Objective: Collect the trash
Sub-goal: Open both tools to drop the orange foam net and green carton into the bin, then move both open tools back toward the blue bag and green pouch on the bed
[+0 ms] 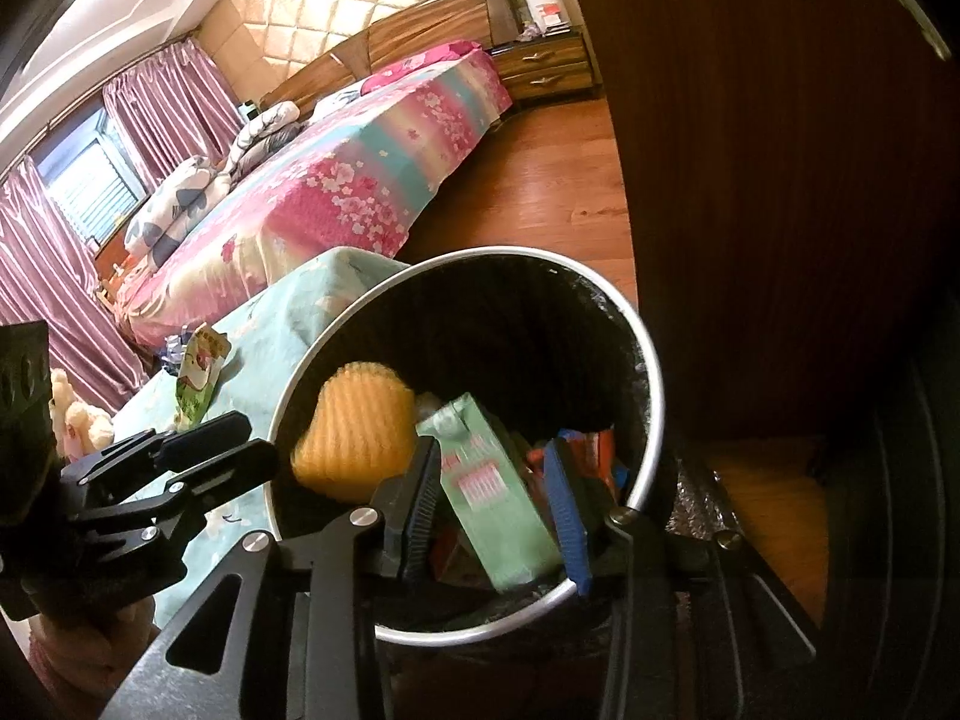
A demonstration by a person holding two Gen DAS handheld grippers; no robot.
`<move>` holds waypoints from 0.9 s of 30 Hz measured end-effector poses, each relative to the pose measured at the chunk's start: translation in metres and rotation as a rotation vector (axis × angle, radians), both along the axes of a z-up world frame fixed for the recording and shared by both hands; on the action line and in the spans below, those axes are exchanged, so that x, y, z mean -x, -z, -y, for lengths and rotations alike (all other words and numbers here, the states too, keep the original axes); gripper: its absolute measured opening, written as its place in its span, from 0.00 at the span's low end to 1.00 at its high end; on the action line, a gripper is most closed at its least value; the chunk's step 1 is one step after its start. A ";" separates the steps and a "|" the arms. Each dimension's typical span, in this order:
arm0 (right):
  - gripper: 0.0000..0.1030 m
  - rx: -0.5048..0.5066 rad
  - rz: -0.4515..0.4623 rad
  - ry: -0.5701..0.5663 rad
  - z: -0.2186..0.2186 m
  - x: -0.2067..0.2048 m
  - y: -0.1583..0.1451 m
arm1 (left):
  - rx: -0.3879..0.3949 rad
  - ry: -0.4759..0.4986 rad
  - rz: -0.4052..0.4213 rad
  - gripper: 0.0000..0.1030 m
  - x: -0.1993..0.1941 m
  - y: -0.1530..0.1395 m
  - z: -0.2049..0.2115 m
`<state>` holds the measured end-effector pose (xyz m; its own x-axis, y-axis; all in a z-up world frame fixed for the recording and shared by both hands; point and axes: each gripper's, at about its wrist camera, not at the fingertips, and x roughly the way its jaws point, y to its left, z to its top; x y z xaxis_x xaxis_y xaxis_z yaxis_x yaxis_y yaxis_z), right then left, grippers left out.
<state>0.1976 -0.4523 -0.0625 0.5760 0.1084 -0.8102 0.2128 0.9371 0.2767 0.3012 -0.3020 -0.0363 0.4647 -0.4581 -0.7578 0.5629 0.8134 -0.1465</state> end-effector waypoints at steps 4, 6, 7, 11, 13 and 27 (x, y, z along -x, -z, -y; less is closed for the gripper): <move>0.39 -0.007 0.007 0.004 -0.001 0.001 -0.002 | 0.012 -0.020 -0.001 0.43 0.003 0.001 -0.011; 0.39 -0.008 0.012 0.002 -0.003 0.002 -0.004 | 0.025 -0.034 -0.010 0.44 0.005 0.003 -0.019; 0.42 -0.010 0.016 -0.001 -0.005 0.002 -0.005 | 0.032 -0.041 -0.013 0.44 0.006 0.003 -0.022; 0.56 -0.016 0.039 -0.007 -0.014 0.005 -0.009 | 0.056 -0.074 -0.026 0.45 0.011 0.005 -0.041; 0.59 -0.022 0.047 -0.014 -0.019 0.005 -0.010 | 0.067 -0.092 -0.031 0.46 0.014 0.007 -0.054; 0.76 -0.047 0.078 -0.020 -0.044 0.010 -0.011 | 0.103 -0.221 -0.065 0.51 0.029 0.015 -0.117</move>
<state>0.1875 -0.4087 -0.0515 0.6345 0.1577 -0.7567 0.1698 0.9266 0.3355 0.2721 -0.1845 -0.0515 0.5139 -0.4272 -0.7439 0.3596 0.8946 -0.2652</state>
